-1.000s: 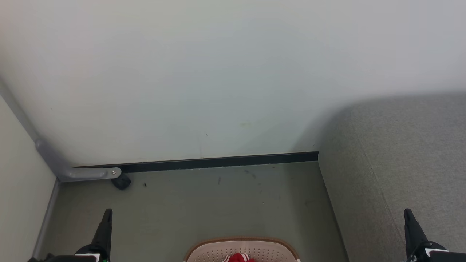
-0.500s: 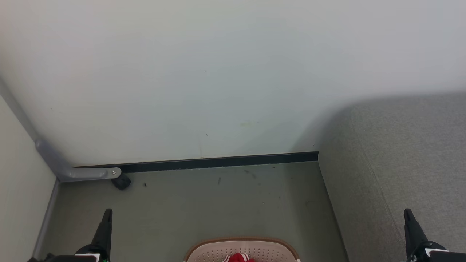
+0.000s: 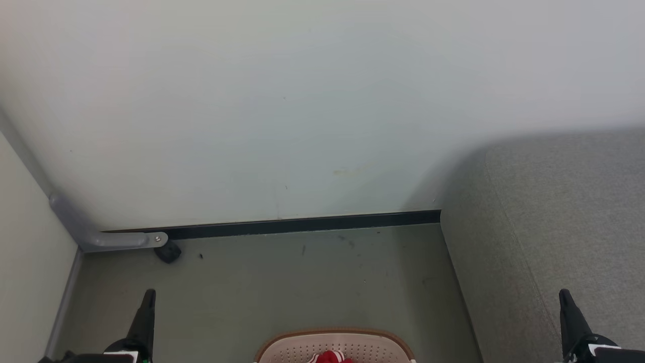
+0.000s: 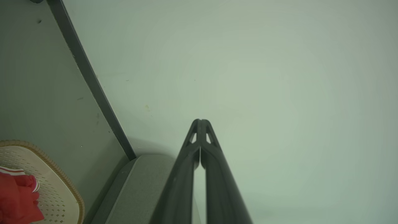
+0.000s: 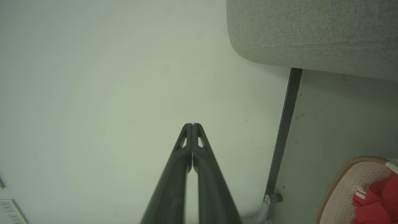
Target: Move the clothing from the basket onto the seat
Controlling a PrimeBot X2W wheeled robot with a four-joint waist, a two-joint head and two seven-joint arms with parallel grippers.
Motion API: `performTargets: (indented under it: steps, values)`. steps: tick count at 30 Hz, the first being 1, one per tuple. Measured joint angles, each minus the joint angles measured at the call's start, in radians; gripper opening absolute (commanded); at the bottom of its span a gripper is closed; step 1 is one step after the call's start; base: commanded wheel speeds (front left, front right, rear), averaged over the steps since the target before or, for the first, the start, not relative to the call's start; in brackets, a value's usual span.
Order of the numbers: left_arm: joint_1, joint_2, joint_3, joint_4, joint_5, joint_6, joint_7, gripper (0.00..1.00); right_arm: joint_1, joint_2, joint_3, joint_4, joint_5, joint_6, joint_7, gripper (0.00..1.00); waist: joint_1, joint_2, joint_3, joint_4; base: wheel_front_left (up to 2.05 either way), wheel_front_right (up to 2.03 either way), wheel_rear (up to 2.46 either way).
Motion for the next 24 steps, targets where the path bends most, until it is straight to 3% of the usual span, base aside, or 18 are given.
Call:
performTargets:
  steps: [24]
  values:
    - [0.000,0.000,0.000,0.000,0.000,0.000,0.000,0.00,0.000,0.000,0.000,0.000,0.000,0.000,0.000,0.00,0.0000,0.0000,0.000,0.000,0.00,0.00,0.00]
